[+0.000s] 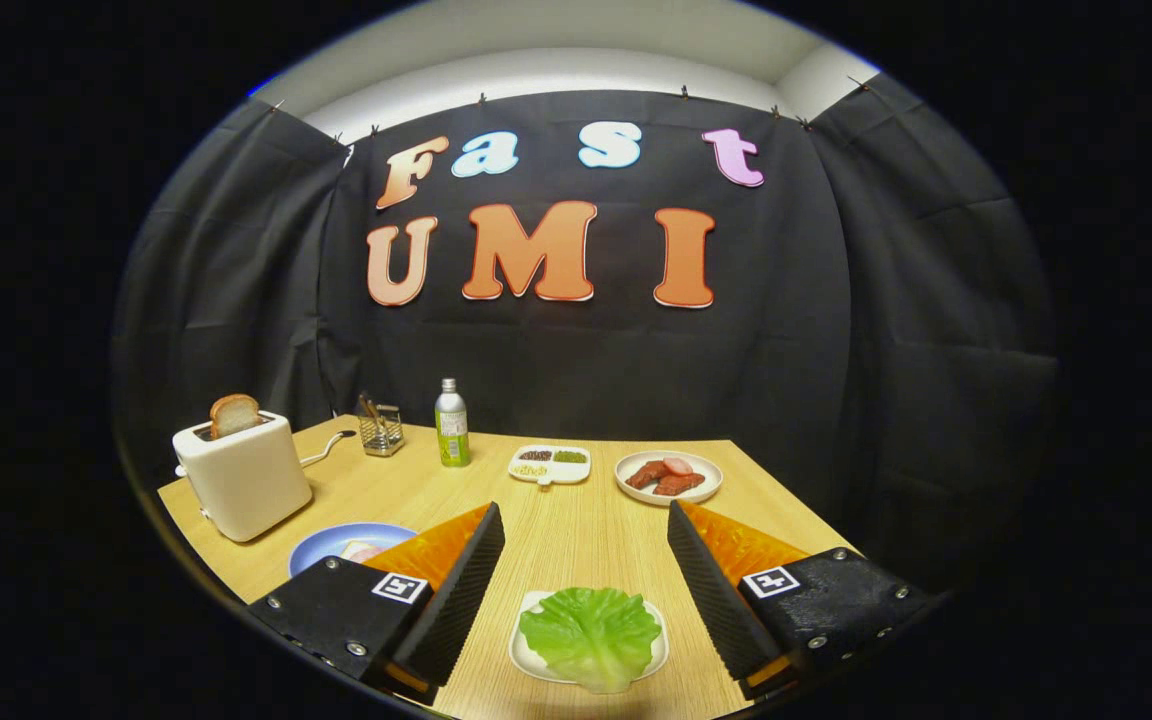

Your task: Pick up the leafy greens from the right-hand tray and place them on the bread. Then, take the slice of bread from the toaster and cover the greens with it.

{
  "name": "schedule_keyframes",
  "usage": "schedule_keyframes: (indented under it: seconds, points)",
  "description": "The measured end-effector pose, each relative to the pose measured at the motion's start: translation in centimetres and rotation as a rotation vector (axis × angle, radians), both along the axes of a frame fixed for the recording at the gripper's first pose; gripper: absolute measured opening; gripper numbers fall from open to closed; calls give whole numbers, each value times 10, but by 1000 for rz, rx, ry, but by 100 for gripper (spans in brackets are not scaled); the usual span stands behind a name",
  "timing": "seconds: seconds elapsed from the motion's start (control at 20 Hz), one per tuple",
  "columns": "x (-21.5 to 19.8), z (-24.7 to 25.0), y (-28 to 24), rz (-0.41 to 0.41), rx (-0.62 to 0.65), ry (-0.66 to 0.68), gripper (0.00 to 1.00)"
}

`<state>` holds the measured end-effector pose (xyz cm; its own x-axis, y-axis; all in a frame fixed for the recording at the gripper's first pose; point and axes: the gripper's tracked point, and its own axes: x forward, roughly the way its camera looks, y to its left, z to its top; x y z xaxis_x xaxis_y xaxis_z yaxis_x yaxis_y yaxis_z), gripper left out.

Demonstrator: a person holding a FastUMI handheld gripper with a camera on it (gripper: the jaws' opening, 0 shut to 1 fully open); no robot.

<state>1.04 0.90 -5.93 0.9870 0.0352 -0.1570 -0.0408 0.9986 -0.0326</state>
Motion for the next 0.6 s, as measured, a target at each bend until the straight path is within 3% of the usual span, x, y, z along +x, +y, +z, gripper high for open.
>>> schedule_keyframes:
  seconds: [0.6]
  points:
    - [8, -79, -7, -10, -23, 181, 99]
